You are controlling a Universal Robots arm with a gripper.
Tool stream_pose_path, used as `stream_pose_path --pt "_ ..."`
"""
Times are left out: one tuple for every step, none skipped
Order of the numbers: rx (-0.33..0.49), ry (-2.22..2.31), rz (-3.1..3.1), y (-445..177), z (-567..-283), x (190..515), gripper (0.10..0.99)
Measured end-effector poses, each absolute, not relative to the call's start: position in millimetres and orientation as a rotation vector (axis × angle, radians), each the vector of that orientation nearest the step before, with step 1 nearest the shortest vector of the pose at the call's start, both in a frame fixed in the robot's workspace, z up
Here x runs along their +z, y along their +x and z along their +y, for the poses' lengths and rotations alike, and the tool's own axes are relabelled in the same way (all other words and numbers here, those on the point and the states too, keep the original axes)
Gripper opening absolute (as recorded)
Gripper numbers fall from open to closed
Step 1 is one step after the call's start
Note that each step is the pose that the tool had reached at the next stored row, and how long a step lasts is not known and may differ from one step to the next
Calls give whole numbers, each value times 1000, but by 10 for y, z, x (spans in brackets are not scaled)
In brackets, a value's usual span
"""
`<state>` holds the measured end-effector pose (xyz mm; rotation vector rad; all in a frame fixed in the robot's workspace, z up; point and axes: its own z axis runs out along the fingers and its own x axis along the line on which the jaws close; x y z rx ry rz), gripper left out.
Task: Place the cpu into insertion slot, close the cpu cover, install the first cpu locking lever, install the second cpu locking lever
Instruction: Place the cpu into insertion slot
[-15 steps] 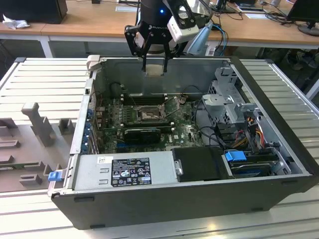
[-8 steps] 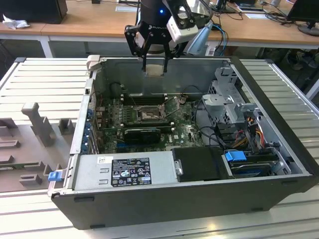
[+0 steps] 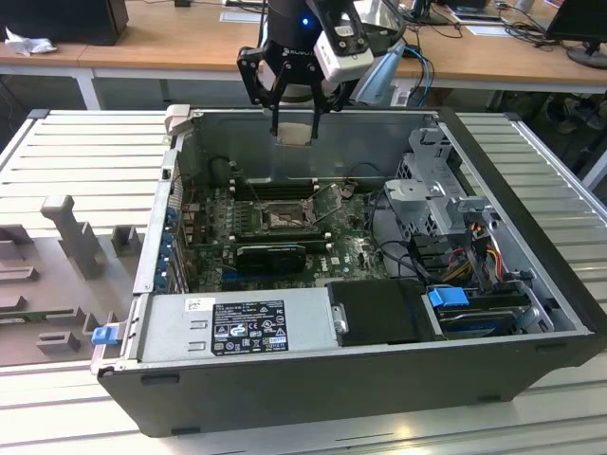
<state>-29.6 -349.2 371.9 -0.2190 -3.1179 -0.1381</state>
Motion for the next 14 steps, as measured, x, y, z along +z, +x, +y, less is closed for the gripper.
stream_pose_path --pt "-138 -232 -3117 -296 -3492 3718 529" --pt "-137 -240 -3117 -296 -3492 3718 529" --pt "-137 -249 -3117 -296 -3492 3717 529" --pt "-137 -261 -3116 -296 -3492 3717 529" --pt "-137 -271 -3115 -296 -3492 3716 529" --pt "-137 -278 -3115 -296 -3492 3716 529" --pt "-136 -287 -3115 -296 -3492 3716 529" --pt "-136 -296 -3114 -296 -3492 3716 529" --pt "-136 -309 -3113 -296 -3492 3716 529" --pt "-136 -320 -3112 -296 -3492 3716 529" --pt "-136 -325 -3112 -296 -3492 3716 529" --pt "-136 -330 -3112 -296 -3492 3716 529" --pt "-136 -337 -3111 -296 -3492 3716 529" --pt "-136 -345 -3110 -296 -3492 3716 529"
